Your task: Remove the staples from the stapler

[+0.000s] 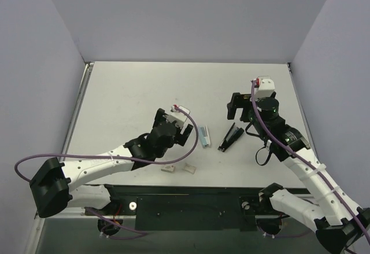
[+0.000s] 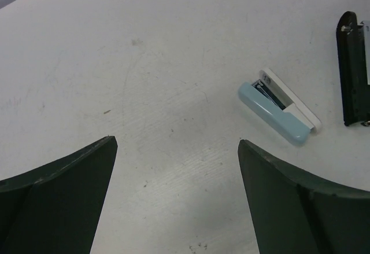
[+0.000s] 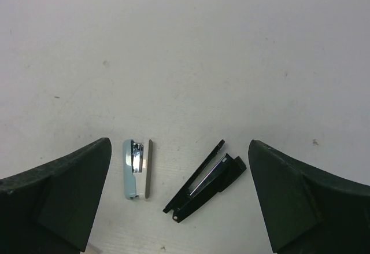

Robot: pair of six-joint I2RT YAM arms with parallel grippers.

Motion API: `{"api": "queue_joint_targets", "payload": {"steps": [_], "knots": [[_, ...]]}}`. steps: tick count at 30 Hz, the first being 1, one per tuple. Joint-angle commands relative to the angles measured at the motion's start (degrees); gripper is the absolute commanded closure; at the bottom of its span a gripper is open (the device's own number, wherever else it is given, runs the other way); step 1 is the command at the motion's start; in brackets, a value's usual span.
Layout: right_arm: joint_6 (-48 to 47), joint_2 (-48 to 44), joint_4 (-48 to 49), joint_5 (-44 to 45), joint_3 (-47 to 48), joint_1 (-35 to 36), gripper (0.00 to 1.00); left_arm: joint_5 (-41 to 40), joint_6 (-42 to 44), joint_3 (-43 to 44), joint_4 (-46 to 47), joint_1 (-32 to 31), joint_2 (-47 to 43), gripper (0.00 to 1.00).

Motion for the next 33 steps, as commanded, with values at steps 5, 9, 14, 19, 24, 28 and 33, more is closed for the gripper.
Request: {"api": "queue_joint_targets", "payload": {"steps": [5,9,14,19,24,28,33], "knots": [[6.2,-2.8,0.1,3.2,-3.3,-0.2,0.00,3.1,-4.2,-0.1,-1.0,-2.8,-3.8,0.03],[6.7,-1.4,-0.6,4.6,-4.3,-0.2,0.00,2.0,-5.3,0.5,-2.4,-3.2,-3.5,0.03],[8.6,1.5,-3.2,5.8,-2.9,-0.2,0.02,0.8,-6.4,0.6,-5.3,-3.2,-3.6,0.03],[9.5,4.6,-3.2,0.3,-2.0,0.6,0.05,0.5,-8.0,-0.1,-6.2,-3.2,-5.3,0.03],[8.4,10.8,-4.3,-4.3,-0.1,1.0,0.10,-1.6,-10.4,-2.2,-7.4,-3.0,-9.1,0.03],[7.0,16.1,-4.4,-5.8,2.2,1.7,0.18,-1.8,-12.2,-3.6,-9.2,-2.8,-12.2,0.03],[5.5,22.5,-4.4,-9.5,5.4,2.1,0.31,-2.2,-12.6,-7.1,-9.1,-2.6,-16.1,0.03]]}}
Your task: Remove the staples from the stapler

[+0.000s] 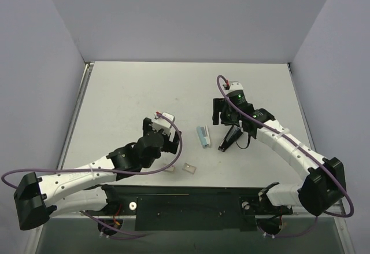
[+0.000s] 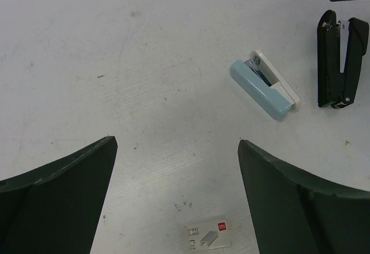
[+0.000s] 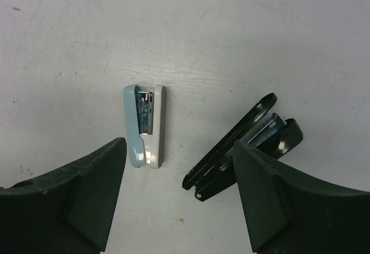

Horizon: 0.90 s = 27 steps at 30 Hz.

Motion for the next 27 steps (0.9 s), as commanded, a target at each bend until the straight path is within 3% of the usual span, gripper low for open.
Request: {"api": "queue_joint_targets", "payload": {"steps": [1,11,27], "knots": [[-2.3,5.2,-0.8,-4.1,4.5,0.6,0.34,-1.5,-1.5,-2.7,-0.6,0.4,-3.4,0.03],[-3.8,14.7,0.2,-7.4,7.0,1.5,0.42,-0.7,-0.9,-11.6,8.6,0.7,-9.4,0.03],[-2.0,24.9,3.2,-9.6,8.5,1.2,0.58,0.0,-2.1,-12.8,8.5,0.7,-10.2,0.03]]}}
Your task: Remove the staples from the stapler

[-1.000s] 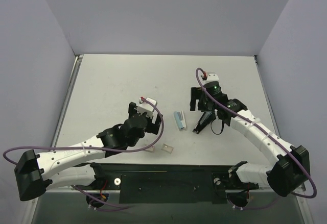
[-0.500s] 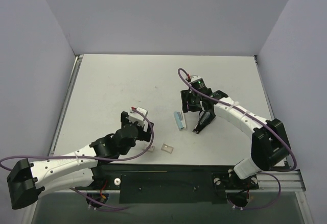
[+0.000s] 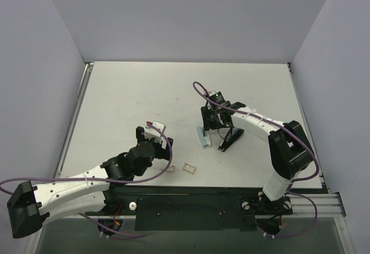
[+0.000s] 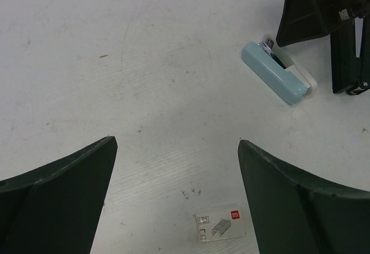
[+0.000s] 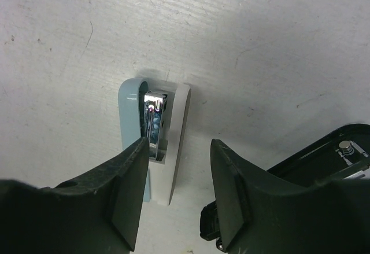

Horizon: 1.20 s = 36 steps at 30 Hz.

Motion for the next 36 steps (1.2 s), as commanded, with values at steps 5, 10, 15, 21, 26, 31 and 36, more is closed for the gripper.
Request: {"api": "queue_joint_targets", "payload": {"steps": [5,10,15,21,26,31,36], "knots": [[1.3,1.7,0.9,-1.0,2.7,-0.1,0.61,0.6,-0.9,-0.2,2.7,0.2,-1.6,0.03],[2.0,2.8,1.3,-0.7,2.3,-0.2,0.67,0.5,-0.9,-0.4,2.8,0.2,-2.3,0.03],[2.1,3.8,1.3,-0.6,2.2,-0.2,0.67,0.5,-0.8,-0.5,2.6,0.2,-2.3,0.03],[2.6,4.8,1.3,-0.4,2.2,-0.3,0.70,0.5,-0.9,-0.5,2.4,0.2,-2.7,0.03],[2.8,5.1,1.3,0.2,2.1,-0.2,0.73,0.5,-0.9,-0.4,2.3,0.2,-2.7,0.03],[2.9,5.3,1.1,0.1,1.9,-0.2,0.79,0.6,-0.9,-0.4,2.2,0.2,-2.9,0.03],[3.2,5.6,0.9,-0.1,1.6,-0.2,0.79,0.5,-0.9,-0.6,2.2,0.2,-3.2,0.03]]}}
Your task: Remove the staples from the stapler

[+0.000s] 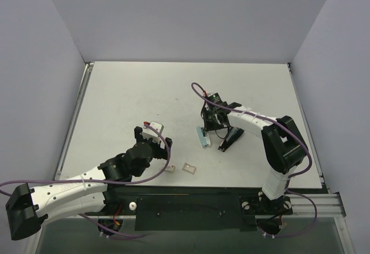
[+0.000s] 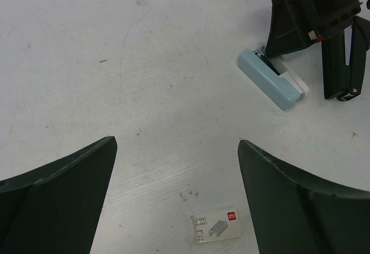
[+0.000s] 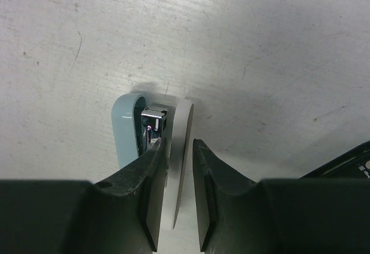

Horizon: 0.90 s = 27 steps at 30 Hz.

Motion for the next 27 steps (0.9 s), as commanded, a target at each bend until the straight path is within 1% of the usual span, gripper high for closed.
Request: {"api": "queue_joint_targets", "payload": {"steps": [1,5,7,10,13,17,22,24,27], "knots": [[0.6,1.0,-1.1,0.5,1.0,-0.2,0.79,0.2,-0.8,-0.1,1.8,0.2,-1.1,0.03],[0.7,1.6,-1.3,0.6,1.1,-0.2,0.79,0.3,-0.7,-0.1,1.7,0.2,-1.1,0.03],[0.8,1.9,-1.3,0.6,1.0,-0.2,0.82,0.3,-0.8,0.0,1.7,0.2,-1.1,0.03],[0.9,1.7,-1.3,0.9,1.0,-0.2,1.00,0.2,-0.8,-0.1,1.7,0.2,-1.1,0.03],[1.0,1.3,-1.5,1.3,0.9,-0.1,1.00,0.2,-0.8,-0.1,1.7,0.2,-1.1,0.03],[1.6,-2.3,-1.4,2.9,-0.2,0.5,1.00,0.5,-1.0,-0.1,2.0,0.2,-0.4,0.03],[2.7,-12.5,-1.0,4.8,-3.6,1.9,1.00,3.8,-3.5,0.9,2.7,0.2,0.1,0.03],[3.1,-16.3,-0.9,7.1,-5.1,3.1,1.00,5.2,-4.7,1.9,2.7,0.2,0.6,0.03],[3.7,-22.2,-1.2,8.1,-7.2,4.9,1.00,6.1,-8.4,3.6,1.2,0.2,1.0,0.03]]}}
